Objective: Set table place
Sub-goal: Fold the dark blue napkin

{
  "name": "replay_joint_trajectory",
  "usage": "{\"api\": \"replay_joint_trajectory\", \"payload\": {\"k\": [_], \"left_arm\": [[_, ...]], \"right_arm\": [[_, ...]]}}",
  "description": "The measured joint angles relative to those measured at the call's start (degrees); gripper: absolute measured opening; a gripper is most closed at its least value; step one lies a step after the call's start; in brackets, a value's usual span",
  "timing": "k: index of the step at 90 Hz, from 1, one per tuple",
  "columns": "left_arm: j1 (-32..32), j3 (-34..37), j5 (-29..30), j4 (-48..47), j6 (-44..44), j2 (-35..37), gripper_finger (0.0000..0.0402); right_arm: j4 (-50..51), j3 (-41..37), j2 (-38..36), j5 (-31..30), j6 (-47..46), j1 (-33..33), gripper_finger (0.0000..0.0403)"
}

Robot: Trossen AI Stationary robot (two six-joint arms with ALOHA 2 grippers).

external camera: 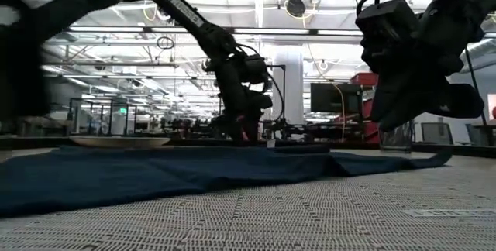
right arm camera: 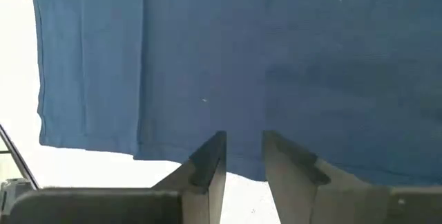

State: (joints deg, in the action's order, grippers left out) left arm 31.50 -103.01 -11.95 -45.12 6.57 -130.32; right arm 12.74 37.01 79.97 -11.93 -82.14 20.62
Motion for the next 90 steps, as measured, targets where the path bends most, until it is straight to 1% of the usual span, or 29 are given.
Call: {"api": "replay_joint_trajectory", "payload": {"k": [9,17,28,33,40,47,57,63,75,83,90], "left_arm": [[0.3,-4.6,-1.9,-3.7,-1.9,-1.9,0.0214],[0.3,-7.2,-3.1,-7.0,-4.8,-2.6,0.0214],[0.2,-8.1,-3.6,-9.2,-10.2,-2.7,0.0214],[0.0,-8.6,-3.6,-10.9,-10.6,-2.7,0.0214],[-0.3,-9.4,-5.5,-14.3,-10.4,-1.8,0.0214],[-1.2,-9.6,-5.7,-18.6,-10.5,0.4,0.0214],[-4.4,-9.7,-5.5,-24.9,-12.0,3.6,0.0214],[-6.9,-9.6,-3.6,-28.1,-12.6,5.4,0.0214],[-12.8,-8.8,1.9,-28.9,-11.6,9.3,0.0214],[-17.2,-7.2,3.2,-28.1,-9.7,10.9,0.0214],[-21.0,-4.9,4.7,-27.7,-8.5,12.0,0.0214]], "right_arm": [[0.0,0.0,0.0,0.0,-0.7,0.0,0.0082],[0.0,0.0,0.0,0.0,-0.7,0.0,0.0082],[0.0,0.0,0.0,-0.1,0.0,0.0,0.0082],[-0.1,0.0,0.0,-0.1,0.5,0.0,0.0082],[-0.1,0.0,0.0,-0.1,0.9,0.0,0.0082],[-0.5,0.0,0.0,-0.1,1.9,0.0,0.0082],[-0.1,0.0,0.0,-1.0,3.7,-0.1,0.0082],[1.3,0.1,0.0,-1.9,4.0,-0.4,0.0082],[7.7,0.1,0.0,-1.9,4.4,-2.0,0.0082],[11.4,0.1,0.0,-1.3,5.7,-3.2,0.0082],[12.2,0.1,0.0,0.4,7.9,-4.1,0.0082]]}}
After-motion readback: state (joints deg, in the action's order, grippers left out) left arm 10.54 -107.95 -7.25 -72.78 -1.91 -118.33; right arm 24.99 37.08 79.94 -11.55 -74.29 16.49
